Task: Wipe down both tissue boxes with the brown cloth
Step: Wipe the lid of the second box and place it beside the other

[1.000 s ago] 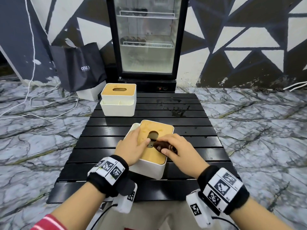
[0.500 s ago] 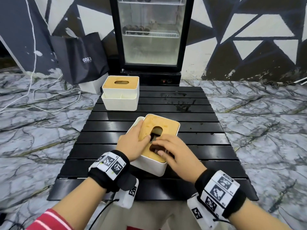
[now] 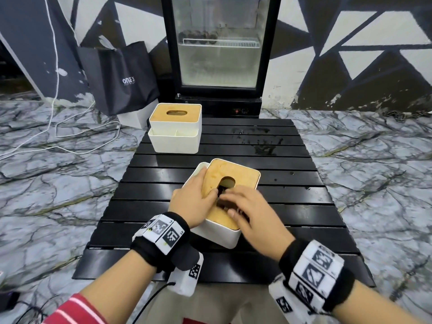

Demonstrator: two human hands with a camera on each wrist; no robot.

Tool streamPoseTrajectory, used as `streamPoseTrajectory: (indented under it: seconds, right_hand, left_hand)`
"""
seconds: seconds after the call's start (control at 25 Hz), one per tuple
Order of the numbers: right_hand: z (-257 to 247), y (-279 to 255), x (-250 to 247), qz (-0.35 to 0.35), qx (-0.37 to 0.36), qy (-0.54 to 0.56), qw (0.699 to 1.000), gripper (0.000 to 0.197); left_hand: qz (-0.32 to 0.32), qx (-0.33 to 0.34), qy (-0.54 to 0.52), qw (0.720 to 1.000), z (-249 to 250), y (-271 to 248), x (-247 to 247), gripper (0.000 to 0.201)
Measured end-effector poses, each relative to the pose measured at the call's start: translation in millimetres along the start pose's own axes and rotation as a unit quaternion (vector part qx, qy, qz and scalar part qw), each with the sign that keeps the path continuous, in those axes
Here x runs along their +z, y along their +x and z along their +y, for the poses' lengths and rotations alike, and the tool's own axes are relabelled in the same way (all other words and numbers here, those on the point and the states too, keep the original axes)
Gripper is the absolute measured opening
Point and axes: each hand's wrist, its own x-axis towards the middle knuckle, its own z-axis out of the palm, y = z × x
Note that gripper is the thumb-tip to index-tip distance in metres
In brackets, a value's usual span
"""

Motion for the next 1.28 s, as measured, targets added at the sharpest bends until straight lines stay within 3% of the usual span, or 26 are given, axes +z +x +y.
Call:
streamPoseTrajectory:
  seconds: [0.2,0.36,0.52,0.72,0.84,0.96,1.08,1.16,1.28]
  right_hand:
    - [1.7,-1.6,-6.0,-0.050,-0.016,0.006,0.999,0.039]
    - [27.8,31.5,-21.8,-0.015,0.043,-0.004,0.999,0.028]
    - [44.1,53.0,-30.4,-0.026,0.108,-0.005,0.994,0.028]
    - [38.7,36.4,-34.1,-0.028,0.131,-0.003,0.991,0.030]
    - [29.8,13.3,-36.8,-0.020,0.120,-0.011,0.993,0.030]
    - [11.6,-12.2,-30.4,-0.021,0.074,-0.036,0.996,0.031]
    - [-7.5,-30.9,-25.9,-0.052,0.039,-0.058,0.996,0.040]
    - [-11.2,-29.4,-30.1,-0.055,0.052,-0.039,0.996,0.037]
    - [-7.5,-11.8,-33.8,0.000,0.081,0.022,0.996,0.032]
  left_hand:
    - [-0.006,0.009,-0.007,1.000,-1.0,-0.3,-1.5,0.064]
    - [-0.010,0.003,-0.020,1.000,1.3,-2.4,-4.0,0.063]
    - [-0.026,-0.003,-0.018,0.999,1.1,2.2,-5.5,0.063]
    - [-0.081,0.055,0.091,0.991,-10.7,30.2,-18.6,0.061]
    - [-0.066,0.069,0.150,0.984,-10.9,45.1,-26.5,0.055]
    - [-0.015,0.032,0.129,0.991,-9.3,52.5,-27.0,0.061]
    - [0.008,0.006,0.072,0.997,-11.0,44.2,-21.2,0.081]
    - [0.004,-0.014,0.037,0.999,-11.8,33.8,-17.0,0.087]
    - [-0.011,-0.015,0.014,1.000,-11.8,24.9,-10.8,0.079]
